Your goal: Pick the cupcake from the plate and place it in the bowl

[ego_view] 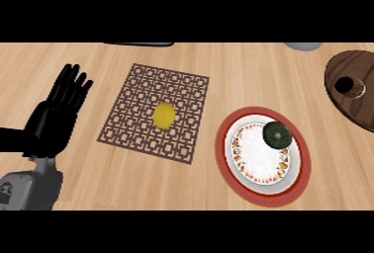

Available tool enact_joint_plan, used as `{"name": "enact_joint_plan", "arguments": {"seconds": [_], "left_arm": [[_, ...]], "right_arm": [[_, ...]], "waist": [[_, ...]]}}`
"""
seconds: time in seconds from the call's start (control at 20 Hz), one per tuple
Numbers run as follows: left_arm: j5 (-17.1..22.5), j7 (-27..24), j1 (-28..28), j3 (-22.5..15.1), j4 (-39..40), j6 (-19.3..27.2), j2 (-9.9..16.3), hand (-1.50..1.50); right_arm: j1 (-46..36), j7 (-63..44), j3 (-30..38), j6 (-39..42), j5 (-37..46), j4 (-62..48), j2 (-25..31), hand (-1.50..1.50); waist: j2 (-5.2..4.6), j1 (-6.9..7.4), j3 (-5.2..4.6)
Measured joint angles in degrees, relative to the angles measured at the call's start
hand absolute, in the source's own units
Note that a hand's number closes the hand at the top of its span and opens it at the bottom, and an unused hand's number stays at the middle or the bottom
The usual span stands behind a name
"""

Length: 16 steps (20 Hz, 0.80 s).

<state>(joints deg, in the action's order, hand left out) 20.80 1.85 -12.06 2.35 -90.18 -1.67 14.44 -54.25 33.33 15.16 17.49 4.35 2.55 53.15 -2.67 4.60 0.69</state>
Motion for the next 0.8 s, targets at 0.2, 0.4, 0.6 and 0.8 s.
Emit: {"name": "enact_joint_plan", "arguments": {"seconds": [0.2, 0.4, 0.6, 0.8], "left_arm": [[0.1, -0.3, 0.4, 0.3, 0.0, -0.3, 0.2, 0.0], [0.5, -0.2, 0.9, 0.9, -0.1, -0.6, 0.6, 0.0], [0.5, -0.4, 1.4, 0.9, -0.5, -0.4, 0.3, 0.0], [0.6, -0.4, 1.5, 1.2, -0.3, -0.4, 0.4, 0.0]], "right_arm": [[2.1, -0.4, 2.0, 2.7, -1.9, -1.2, 3.7, -1.5], [4.9, 0.2, 3.0, 6.1, -2.9, -1.7, 6.8, -1.5], [8.3, 1.7, 3.3, 9.1, -3.3, -1.8, 8.8, -1.5], [10.6, 1.3, 3.4, 11.0, -3.4, -1.3, 10.4, -1.5]], "waist": [[-0.11, -0.22, 0.09], [-0.12, -0.61, 0.22], [-0.04, -1.01, 0.36], [0.01, -1.24, 0.41]]}}
